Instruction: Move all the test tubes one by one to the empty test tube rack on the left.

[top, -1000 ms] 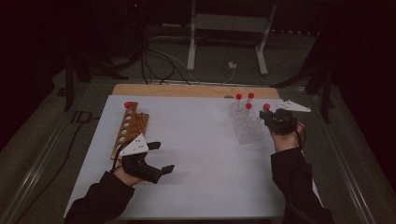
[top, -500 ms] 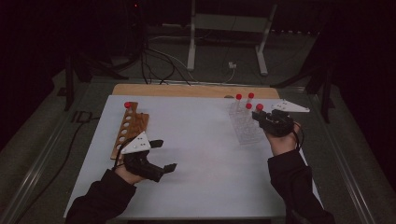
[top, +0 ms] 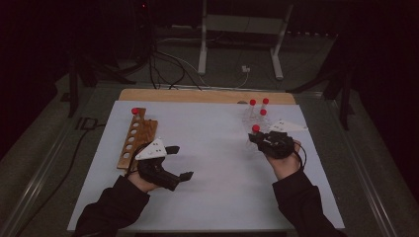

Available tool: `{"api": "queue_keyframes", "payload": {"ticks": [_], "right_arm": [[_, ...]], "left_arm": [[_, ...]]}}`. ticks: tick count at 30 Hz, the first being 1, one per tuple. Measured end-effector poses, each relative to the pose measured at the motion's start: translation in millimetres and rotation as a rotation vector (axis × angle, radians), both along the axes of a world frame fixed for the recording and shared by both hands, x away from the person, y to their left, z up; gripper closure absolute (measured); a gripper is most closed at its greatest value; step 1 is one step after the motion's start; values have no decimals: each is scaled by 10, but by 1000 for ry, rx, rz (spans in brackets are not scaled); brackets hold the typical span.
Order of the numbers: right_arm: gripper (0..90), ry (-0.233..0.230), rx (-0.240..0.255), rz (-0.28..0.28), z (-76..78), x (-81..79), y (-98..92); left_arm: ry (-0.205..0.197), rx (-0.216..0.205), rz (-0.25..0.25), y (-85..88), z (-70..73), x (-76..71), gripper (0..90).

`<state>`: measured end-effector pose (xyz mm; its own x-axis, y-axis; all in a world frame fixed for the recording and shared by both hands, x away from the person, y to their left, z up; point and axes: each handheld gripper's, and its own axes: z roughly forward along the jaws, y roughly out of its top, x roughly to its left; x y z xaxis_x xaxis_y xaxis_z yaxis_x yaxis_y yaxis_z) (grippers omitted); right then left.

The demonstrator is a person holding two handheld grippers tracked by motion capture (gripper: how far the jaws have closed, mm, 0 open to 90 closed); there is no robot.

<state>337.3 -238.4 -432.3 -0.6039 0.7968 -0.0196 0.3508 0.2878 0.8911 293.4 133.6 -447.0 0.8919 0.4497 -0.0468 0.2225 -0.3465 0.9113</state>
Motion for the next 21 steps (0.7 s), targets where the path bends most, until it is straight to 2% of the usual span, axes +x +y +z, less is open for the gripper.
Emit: {"api": "queue_keyframes", "payload": {"ticks": [11,21], "right_arm": [[753,15,-14,104,-117,-170,307],[752,55,-36,193,-277,-275,563]], "left_arm": [[-12,-7,-33,-163,94,54,19],[-25,-18,-73,-390,209,100,21]]}}
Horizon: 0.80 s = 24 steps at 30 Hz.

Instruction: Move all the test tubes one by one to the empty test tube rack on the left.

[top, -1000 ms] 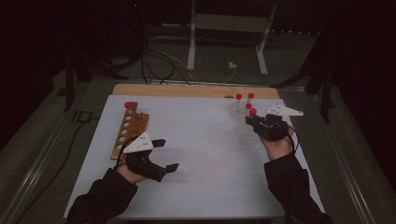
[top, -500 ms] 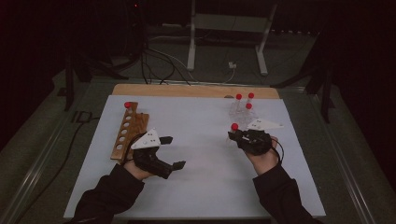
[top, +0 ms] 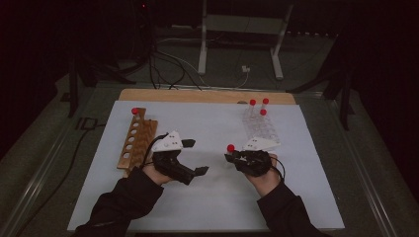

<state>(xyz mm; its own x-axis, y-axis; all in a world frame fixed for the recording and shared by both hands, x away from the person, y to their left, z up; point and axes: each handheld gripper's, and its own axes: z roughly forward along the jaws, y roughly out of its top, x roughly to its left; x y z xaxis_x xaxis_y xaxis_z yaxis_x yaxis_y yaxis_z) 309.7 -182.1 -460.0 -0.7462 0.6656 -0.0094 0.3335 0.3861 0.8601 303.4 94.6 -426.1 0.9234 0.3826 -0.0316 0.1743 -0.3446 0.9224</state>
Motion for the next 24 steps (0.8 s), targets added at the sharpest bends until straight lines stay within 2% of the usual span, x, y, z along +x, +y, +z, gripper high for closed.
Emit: {"api": "queue_keyframes", "payload": {"ticks": [8,10,14,24], "right_arm": [[753,20,-12,40,-55,-48,125],[752,28,-10,48,-64,-51,137],[752,29,-11,53,-60,-73,159],[752,18,-7,61,-25,-96,159]], "left_arm": [[-21,-1,-6,-181,46,45,63],[-28,-4,0,-230,39,63,136],[-34,-3,2,-320,18,88,196],[-50,46,12,-511,-78,144,470]]}}
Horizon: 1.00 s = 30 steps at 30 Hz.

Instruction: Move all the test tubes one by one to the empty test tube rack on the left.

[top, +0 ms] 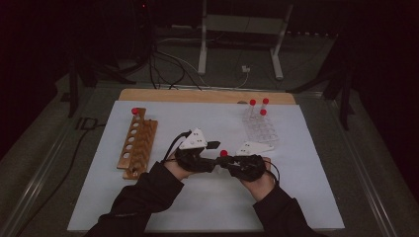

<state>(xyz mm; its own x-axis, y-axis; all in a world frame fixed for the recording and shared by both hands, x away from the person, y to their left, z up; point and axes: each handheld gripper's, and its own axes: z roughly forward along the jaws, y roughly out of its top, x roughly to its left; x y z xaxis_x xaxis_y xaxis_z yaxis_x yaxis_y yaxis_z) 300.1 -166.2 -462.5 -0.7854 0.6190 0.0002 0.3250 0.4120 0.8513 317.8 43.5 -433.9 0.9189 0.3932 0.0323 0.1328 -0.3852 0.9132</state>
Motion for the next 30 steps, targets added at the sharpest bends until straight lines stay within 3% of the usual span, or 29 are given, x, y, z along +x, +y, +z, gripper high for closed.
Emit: {"api": "queue_keyframes", "payload": {"ticks": [9,20,24,30], "right_arm": [[753,-1,0,3,11,-9,-4],[737,0,10,3,7,-3,-11],[610,4,13,-5,12,-5,-13],[448,-27,37,-22,65,-30,-39]], "left_arm": [[-16,30,-6,-80,-58,7,702],[-41,57,5,-82,-32,-4,719],[-44,63,29,-19,-10,23,719],[-51,48,73,157,60,61,719]]}}
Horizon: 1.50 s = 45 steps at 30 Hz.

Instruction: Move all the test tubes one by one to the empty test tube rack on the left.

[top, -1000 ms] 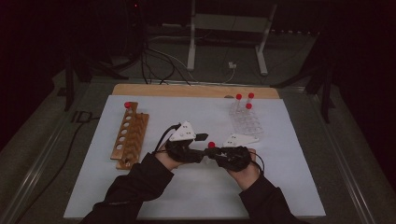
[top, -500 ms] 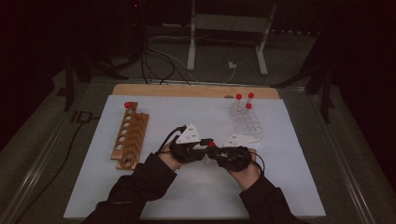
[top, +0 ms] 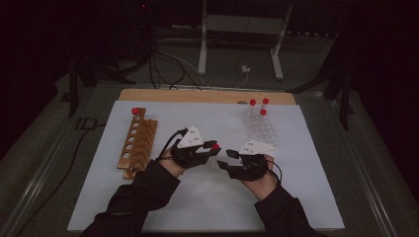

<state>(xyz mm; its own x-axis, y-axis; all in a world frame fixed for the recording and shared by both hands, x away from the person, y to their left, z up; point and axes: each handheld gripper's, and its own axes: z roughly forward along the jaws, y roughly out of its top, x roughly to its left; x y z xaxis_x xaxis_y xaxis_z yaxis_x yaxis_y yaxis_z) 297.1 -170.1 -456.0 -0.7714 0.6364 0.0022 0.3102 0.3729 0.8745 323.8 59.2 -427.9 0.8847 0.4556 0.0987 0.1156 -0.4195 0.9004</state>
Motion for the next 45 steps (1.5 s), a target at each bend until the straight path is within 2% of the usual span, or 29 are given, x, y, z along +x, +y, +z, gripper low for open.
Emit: {"api": "queue_keyframes", "payload": {"ticks": [7,13,16,21,31,45], "right_arm": [[164,-17,23,-23,53,-11,-10],[31,-22,36,-33,57,-11,5],[0,-26,44,-39,62,-14,-1],[0,-29,52,-31,77,-16,-22],[0,-47,65,-36,101,-28,-50],[0,-36,66,-25,91,-22,-57]], "left_arm": [[-25,-23,72,277,125,60,720],[-35,-36,128,474,204,93,720],[-41,-45,155,580,242,116,720],[-60,-52,211,737,306,149,720],[-66,-65,315,1072,387,233,720],[-99,-88,465,1623,566,338,720]]}}
